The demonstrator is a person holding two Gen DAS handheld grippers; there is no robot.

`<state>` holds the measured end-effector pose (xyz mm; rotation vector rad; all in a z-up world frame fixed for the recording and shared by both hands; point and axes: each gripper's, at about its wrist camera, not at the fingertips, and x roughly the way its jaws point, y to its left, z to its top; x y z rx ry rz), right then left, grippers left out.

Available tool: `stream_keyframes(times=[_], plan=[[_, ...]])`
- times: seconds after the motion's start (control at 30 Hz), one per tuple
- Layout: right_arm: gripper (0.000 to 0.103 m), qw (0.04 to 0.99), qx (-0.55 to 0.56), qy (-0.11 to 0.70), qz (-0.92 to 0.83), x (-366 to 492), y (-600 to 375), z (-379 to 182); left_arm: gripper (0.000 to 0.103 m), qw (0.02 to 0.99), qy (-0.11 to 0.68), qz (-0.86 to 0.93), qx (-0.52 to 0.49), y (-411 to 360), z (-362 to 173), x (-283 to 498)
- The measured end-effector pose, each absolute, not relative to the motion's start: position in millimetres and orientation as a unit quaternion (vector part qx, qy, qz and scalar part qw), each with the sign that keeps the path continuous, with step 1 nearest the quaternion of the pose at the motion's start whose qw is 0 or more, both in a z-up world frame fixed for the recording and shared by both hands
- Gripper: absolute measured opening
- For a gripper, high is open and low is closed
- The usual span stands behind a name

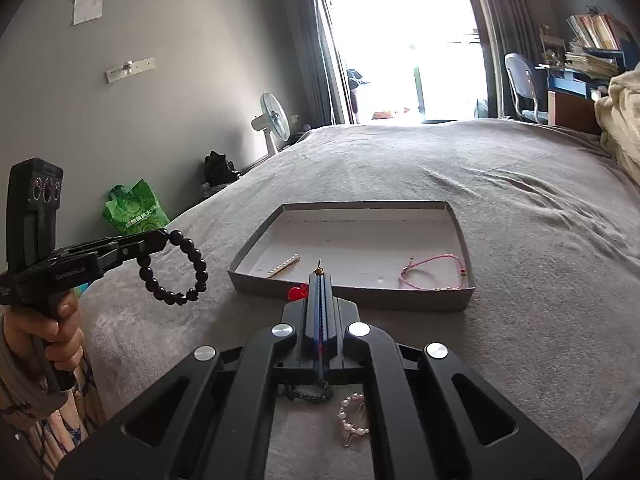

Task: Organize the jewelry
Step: 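Carry both items over the grey tray and open both tools to drop them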

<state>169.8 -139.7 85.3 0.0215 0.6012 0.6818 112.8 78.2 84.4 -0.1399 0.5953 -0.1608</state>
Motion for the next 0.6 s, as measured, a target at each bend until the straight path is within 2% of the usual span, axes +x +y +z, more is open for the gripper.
stream_keyframes(times=[0.6], plan=[[0.0,0.91,0.005,0.28,0.306,245.2,-147.7,123.7,0.015,0.953,0.281,-0.101,-0.047,62.4,116.3,172.0]])
